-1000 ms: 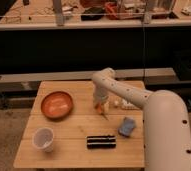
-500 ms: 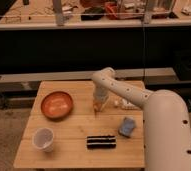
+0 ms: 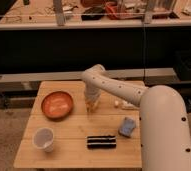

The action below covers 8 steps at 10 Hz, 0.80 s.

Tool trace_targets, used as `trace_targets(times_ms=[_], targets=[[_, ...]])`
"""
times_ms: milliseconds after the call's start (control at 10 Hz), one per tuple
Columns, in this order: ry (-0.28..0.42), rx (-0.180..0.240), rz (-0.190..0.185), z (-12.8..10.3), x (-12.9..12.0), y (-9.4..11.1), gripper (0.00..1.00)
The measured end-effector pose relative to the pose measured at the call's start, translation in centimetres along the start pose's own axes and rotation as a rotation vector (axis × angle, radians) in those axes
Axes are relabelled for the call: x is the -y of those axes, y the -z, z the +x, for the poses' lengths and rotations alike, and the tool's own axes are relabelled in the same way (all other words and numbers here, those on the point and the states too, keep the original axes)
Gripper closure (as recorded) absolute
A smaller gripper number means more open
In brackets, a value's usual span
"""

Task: Place the pepper in the ceramic bowl

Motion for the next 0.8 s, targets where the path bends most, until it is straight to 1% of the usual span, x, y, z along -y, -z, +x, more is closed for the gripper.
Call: trace_targets(times_ms=[200,400,500,600,800], targets=[[0.019,-0.013,0.009,-0.1,0.3,1.1,0.98],[0.045,-0.027,0.016,-1.6,2.5,1.8,0.98],[0.056,-0.033,0.018,-2.6,3.8,2.0,0.98],[0.081,-0.043,0.021,-3.9,5.5,2.3,0.98],[0.106,-0.057,0.017,-4.7,6.7,2.5,0.98]])
